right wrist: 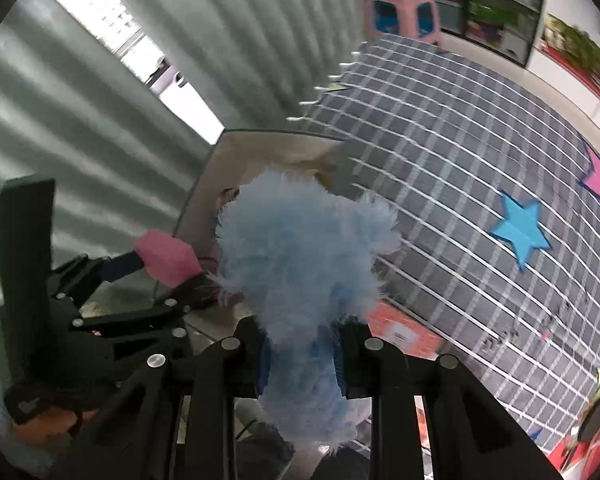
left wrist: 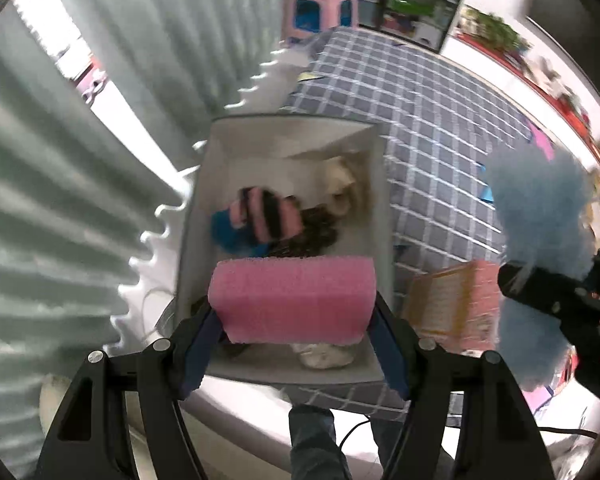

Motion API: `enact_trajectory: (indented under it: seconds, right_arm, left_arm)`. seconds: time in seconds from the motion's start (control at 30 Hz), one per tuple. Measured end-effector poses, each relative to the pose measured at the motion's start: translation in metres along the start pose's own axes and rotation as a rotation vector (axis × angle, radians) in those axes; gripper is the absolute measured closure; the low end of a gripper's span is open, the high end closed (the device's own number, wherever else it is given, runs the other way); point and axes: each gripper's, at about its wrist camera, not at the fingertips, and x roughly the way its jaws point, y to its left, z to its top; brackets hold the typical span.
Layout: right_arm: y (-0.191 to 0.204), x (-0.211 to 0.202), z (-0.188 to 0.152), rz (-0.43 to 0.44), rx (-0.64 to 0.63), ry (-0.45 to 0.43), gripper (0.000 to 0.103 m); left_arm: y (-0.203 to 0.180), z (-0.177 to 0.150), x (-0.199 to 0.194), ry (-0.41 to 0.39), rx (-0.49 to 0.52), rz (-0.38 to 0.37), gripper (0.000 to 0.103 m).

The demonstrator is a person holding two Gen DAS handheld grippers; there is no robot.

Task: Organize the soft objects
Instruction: 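Carry the pink sponge with the left tool while the right tool carries the blue plush over the box, then hold the pink sponge and blue plush above the box with both tools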

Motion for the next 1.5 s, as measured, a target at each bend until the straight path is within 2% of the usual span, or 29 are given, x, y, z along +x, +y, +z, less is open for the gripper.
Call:
enact_trajectory:
  seconds: [0.23, 0.47, 1.5]
  right_arm:
    - [0.040, 0.031, 0.016, 0.005, -0.069, 0.049, 0.077]
    - [0.058, 0.048, 0.025, -0.004, -0.096, 0.081, 0.077]
    - [0.059, 0.068, 0.040, -0.012, -0.068, 0.131, 0.077]
  left_arm:
    - [0.037, -0.011, 0.016, 0.028, -0.078, 0.024, 0.030]
    - [0.048, -0.013, 0.029, 0.054, -0.111, 0.026, 0.030]
    - [0.048, -0.002, 0.047, 0.093, -0.101, 0.008, 0.030]
